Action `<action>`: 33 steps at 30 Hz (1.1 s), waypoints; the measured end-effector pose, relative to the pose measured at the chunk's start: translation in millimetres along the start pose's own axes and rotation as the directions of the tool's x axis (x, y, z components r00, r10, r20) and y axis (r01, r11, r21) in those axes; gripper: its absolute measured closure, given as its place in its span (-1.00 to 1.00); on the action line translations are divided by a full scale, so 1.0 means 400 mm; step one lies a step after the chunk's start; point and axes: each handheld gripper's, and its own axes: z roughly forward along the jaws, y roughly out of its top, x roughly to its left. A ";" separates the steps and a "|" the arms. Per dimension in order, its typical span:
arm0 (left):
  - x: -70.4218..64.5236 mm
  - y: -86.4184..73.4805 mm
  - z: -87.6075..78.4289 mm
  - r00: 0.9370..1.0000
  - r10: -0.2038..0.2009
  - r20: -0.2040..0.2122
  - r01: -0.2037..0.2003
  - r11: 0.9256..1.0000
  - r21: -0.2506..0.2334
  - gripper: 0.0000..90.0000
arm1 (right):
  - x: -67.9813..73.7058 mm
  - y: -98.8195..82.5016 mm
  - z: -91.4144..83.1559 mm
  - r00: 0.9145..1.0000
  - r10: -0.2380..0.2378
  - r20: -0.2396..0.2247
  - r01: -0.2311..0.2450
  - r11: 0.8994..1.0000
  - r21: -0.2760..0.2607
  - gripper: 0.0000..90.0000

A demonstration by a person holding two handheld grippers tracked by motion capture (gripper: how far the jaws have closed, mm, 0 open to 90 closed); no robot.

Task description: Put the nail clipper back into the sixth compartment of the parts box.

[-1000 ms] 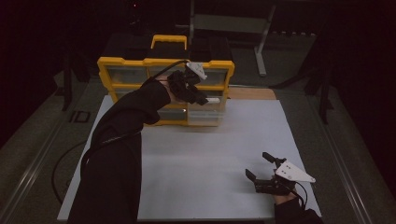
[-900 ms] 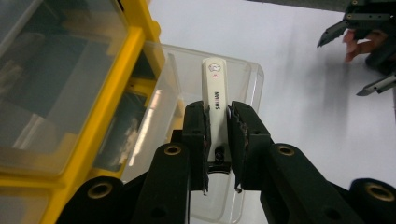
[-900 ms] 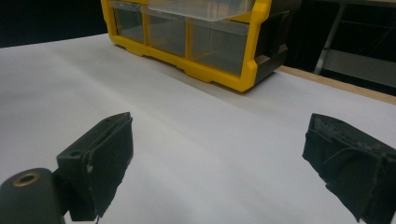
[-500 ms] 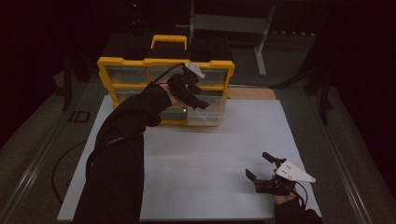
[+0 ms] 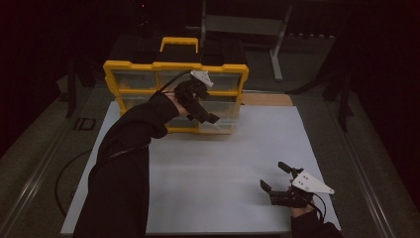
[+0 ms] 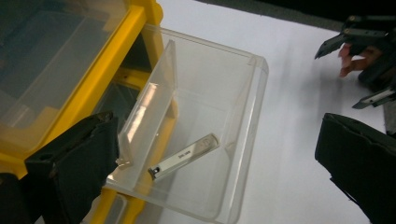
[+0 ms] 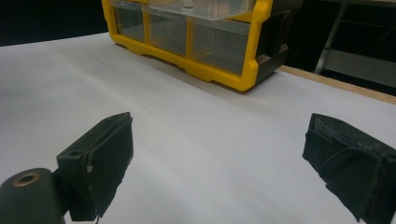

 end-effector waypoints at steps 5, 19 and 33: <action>-0.005 -0.016 -0.015 1.000 -0.001 -0.004 0.001 1.000 -0.031 -0.98 | 0.000 0.000 0.000 1.000 -0.001 0.001 0.001 1.000 -0.001 -0.81; -0.013 -0.054 -0.048 1.000 -0.003 -0.011 0.002 0.993 -0.119 -0.98 | 0.000 0.000 0.001 1.000 -0.009 0.005 0.008 1.000 0.005 -0.81; -0.036 -0.121 -0.081 0.999 -0.033 -0.024 0.029 0.988 -0.151 -0.98 | 0.004 0.004 0.007 1.000 -0.015 -0.003 0.015 1.000 0.006 -0.81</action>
